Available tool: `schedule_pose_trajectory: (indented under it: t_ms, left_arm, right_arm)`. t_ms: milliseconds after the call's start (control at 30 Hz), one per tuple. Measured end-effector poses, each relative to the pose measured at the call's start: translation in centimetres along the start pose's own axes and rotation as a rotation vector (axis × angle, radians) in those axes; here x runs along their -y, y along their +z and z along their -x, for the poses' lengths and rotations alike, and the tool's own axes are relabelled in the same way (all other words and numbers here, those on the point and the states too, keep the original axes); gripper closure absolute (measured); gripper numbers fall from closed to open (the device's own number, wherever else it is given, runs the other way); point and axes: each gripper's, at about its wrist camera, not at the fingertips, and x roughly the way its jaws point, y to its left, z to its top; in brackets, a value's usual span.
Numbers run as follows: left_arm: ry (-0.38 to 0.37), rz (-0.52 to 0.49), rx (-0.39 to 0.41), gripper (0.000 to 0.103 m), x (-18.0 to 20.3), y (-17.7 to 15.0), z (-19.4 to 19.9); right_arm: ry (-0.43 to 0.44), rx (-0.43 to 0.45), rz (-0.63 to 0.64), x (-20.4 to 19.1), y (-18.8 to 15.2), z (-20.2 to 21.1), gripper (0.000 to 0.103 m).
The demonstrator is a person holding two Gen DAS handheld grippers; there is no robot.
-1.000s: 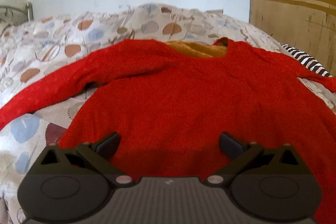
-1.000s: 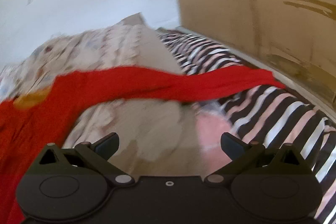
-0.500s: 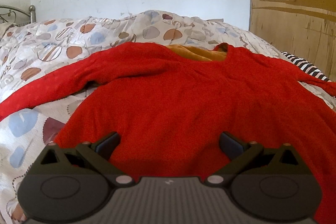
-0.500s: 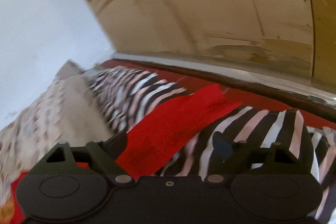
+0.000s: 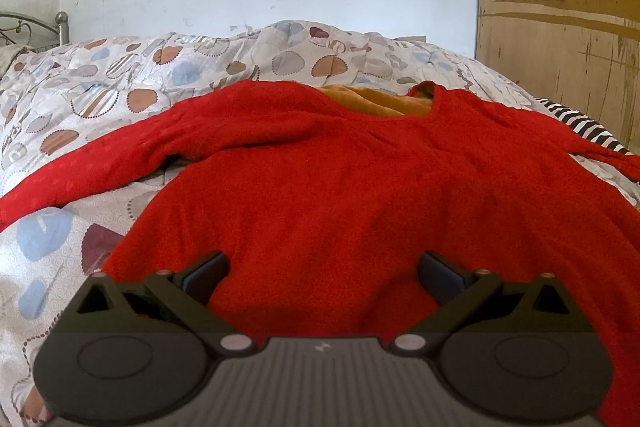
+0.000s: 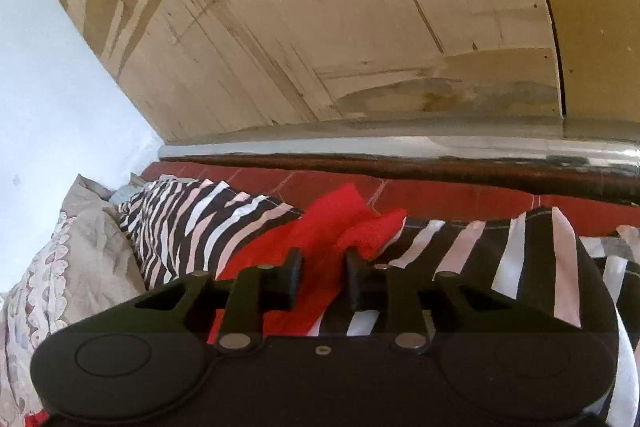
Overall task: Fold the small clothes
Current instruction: 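Grasp the sleeve cuff with the right gripper, then fold the held sleeve across the sweater body with the right gripper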
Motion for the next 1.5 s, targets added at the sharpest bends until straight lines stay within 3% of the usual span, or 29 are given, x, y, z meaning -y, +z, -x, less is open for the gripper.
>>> schedule_pose_trajectory:
  t_ms: [67,267,533,767,967,1133,1400,1500]
  left_arm:
    - [0.000,0.000,0.001,0.000,0.0,0.0,0.0]
    - [-0.002,0.002,-0.006,0.000,-0.1,0.1,0.0]
    - [-0.001,0.017,-0.083,0.000,-0.3,1.8,0.4]
    - [-0.023,0.070,-0.070,0.000,-1.7,3.6,2.3]
    - [0.005,0.142,0.004,0.000,-4.4,5.8,4.5]
    - [0.039,0.180,0.038,0.000,-6.7,6.6,5.4]
    - [0.084,0.257,0.054,0.000,-9.9,6.3,6.0]
    - [0.098,0.269,0.056,0.000,-10.7,6.2,6.2]
  right_arm:
    - [0.003,0.018,0.043,-0.4,0.1,0.3,0.095]
    - [0.063,0.065,0.105,-2.5,0.8,2.4,0.097]
    - [0.228,0.154,0.347,-10.0,1.4,8.2,0.098]
    - [0.383,0.236,0.601,-18.1,-1.9,13.7,0.099]
    - [0.577,0.178,0.718,-24.4,-7.9,17.4,0.099]
    - [0.739,0.035,0.844,-27.6,-14.7,19.9,0.099]
    - [0.927,-0.126,1.078,-27.3,-25.5,25.6,0.099]
    - [0.966,-0.121,1.191,-25.8,-28.8,28.1,0.099]
